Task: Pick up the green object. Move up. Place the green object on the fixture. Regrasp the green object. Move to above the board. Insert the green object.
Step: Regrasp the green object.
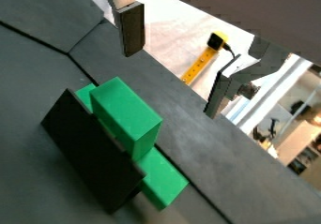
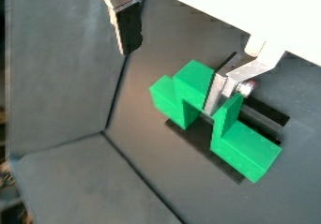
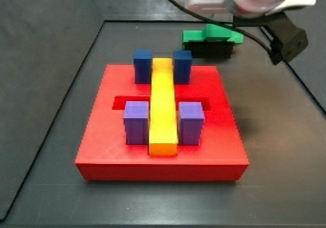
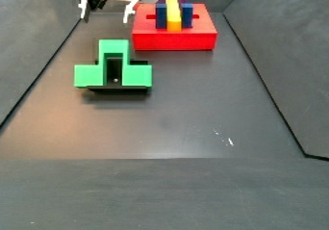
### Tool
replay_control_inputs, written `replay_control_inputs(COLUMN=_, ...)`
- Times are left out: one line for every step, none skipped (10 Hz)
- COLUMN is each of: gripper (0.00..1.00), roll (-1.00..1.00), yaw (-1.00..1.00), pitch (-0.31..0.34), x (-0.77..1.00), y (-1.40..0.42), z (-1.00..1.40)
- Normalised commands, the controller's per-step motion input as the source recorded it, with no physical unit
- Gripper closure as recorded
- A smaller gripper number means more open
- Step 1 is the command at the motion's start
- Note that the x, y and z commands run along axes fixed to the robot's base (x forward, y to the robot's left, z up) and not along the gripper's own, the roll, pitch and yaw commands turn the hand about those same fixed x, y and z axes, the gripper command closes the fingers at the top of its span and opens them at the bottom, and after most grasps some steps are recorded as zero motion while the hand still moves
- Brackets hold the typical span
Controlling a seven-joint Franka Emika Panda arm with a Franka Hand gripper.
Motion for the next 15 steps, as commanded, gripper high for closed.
replay_control_inputs(gripper=0.00, roll=-0.57, yaw=-0.07, pitch=0.440, x=0.00, y=0.03, z=-0.09)
replay_control_inputs(gripper=0.00, roll=-0.53, yaw=0.00, pitch=0.526, x=0.30, y=0.00, z=-0.01)
replay_control_inputs(gripper=0.00, roll=-0.43, yaw=0.00, pitch=0.463, x=0.25, y=0.03, z=-0.10)
replay_control_inputs(gripper=0.00, roll=-0.23, yaw=0.01, pitch=0.266, x=0.18, y=0.05, z=-0.26)
replay_control_inputs(gripper=0.00, roll=-0.14, yaw=0.03, pitch=0.263, x=0.08, y=0.00, z=-0.34)
replay_control_inputs(gripper=0.00, roll=-0.23, yaw=0.06, pitch=0.211, x=-0.03, y=0.00, z=-0.35)
replay_control_inputs(gripper=0.00, roll=-0.37, yaw=0.06, pitch=0.023, x=-0.33, y=0.00, z=-0.17)
replay_control_inputs(gripper=0.00, roll=-0.45, yaw=0.09, pitch=0.000, x=-0.29, y=0.03, z=0.00)
replay_control_inputs(gripper=0.00, roll=-0.47, yaw=0.17, pitch=0.000, x=-0.08, y=0.00, z=0.21)
replay_control_inputs(gripper=0.00, roll=-0.33, yaw=0.16, pitch=-0.031, x=-0.13, y=0.00, z=0.00)
replay_control_inputs(gripper=0.00, roll=-0.23, yaw=0.15, pitch=-0.023, x=-0.09, y=0.00, z=-0.02)
replay_control_inputs(gripper=0.00, roll=-0.09, yaw=0.14, pitch=0.000, x=0.00, y=0.00, z=-0.09)
replay_control_inputs(gripper=0.00, roll=0.00, yaw=0.12, pitch=0.000, x=0.00, y=0.03, z=-0.22)
replay_control_inputs(gripper=0.00, roll=0.05, yaw=0.06, pitch=0.000, x=0.00, y=0.09, z=-0.31)
replay_control_inputs(gripper=0.00, roll=0.17, yaw=0.07, pitch=0.000, x=0.00, y=0.13, z=-0.42)
